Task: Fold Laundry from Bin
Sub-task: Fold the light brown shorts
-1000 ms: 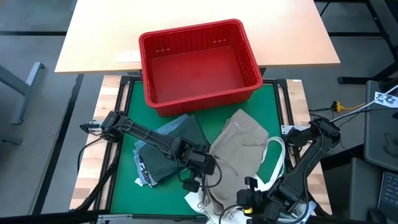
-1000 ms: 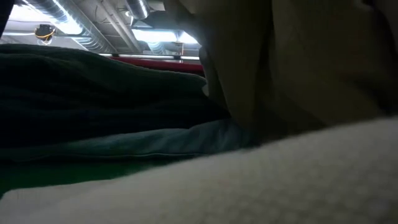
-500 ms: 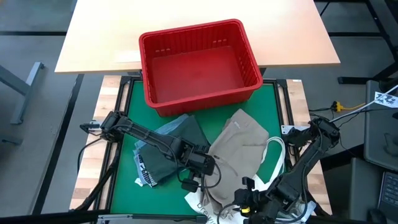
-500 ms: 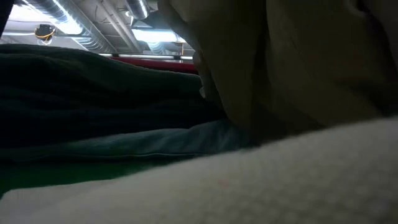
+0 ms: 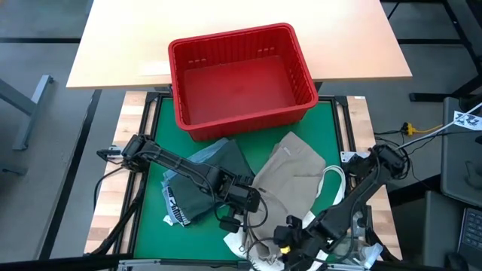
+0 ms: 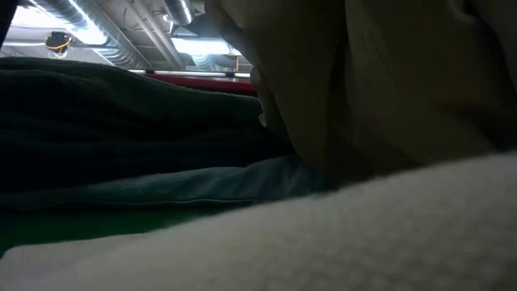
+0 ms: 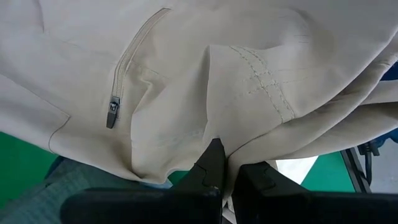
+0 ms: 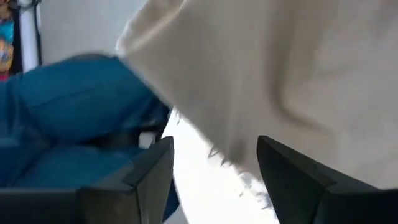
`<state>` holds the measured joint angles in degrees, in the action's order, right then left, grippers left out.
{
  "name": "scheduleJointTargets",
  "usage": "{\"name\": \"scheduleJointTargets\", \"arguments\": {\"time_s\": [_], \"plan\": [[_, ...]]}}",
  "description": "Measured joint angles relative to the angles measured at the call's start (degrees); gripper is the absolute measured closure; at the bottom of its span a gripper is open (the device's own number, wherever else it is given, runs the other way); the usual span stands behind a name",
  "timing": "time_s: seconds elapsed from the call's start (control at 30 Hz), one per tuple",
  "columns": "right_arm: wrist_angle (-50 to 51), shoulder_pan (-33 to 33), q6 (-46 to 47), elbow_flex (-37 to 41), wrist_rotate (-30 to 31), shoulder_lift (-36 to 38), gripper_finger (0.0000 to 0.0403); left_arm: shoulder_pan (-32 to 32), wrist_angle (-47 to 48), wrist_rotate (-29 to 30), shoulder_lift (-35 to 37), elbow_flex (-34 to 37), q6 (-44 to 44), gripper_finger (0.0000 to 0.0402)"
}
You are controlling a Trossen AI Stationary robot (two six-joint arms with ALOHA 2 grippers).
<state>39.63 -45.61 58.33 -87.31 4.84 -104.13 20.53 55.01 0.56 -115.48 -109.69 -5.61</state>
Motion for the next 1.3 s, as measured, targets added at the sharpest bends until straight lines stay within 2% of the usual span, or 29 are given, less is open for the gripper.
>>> {"name": "scheduleJointTargets", "arguments": {"time_s": [0.1,0.2,0.47,0.6,0.67,0.73,0.93,0.97,1.03,1.17,1.3], "plan": [[-0.71,-0.06,-0.13,0.0,-3.45,-1.04,0.0171,0.02,0.01,0.17,0.0,0.0,0.0,0.0396],[-1.62,-0.12,-1.72,0.0,-2.61,-1.6,0.0171,0.02,-0.05,0.26,0.0,0.0,-0.04,0.0396],[-2.46,-0.06,-3.12,0.02,8.68,-1.67,0.0171,0.02,-0.23,0.39,0.0,0.0,-0.11,0.0396],[-2.5,-0.06,-3.3,0.02,10.71,-1.67,0.0175,0.02,-0.23,0.42,0.0,0.0,-0.15,0.0396],[-2.32,-0.06,-3.32,0.02,11.58,-1.67,0.0194,0.0,-0.3,0.42,0.0,0.0,-0.17,0.0396],[-2.16,-0.1,-3.37,0.02,13.34,-1.67,0.023,0.0,-0.68,0.42,0.0,0.0,-0.17,0.0396],[1.31,-0.11,-3.01,0.02,16.07,-0.15,0.0382,-1.13,-1.76,0.36,0.0,0.0,-0.2,0.0396],[2.31,-0.12,-2.74,0.02,16.86,0.5,0.0391,-1.59,-1.76,0.2,0.0,0.0,-0.19,0.0396],[5.58,-0.29,-0.26,-0.35,18.83,1.89,0.0384,-2.72,-1.87,-0.6,0.0,0.0,-0.2,0.0396],[17.14,-1.88,6.55,-2.47,24.78,4.96,0.0383,-5.84,-2.08,-3.57,0.0,0.0,-0.02,0.0396],[30.67,-4.0,19.55,-2.99,29.78,7.01,0.0398,-10.01,-4.44,-6.17,0.0,0.0,0.32,0.0396]]}}
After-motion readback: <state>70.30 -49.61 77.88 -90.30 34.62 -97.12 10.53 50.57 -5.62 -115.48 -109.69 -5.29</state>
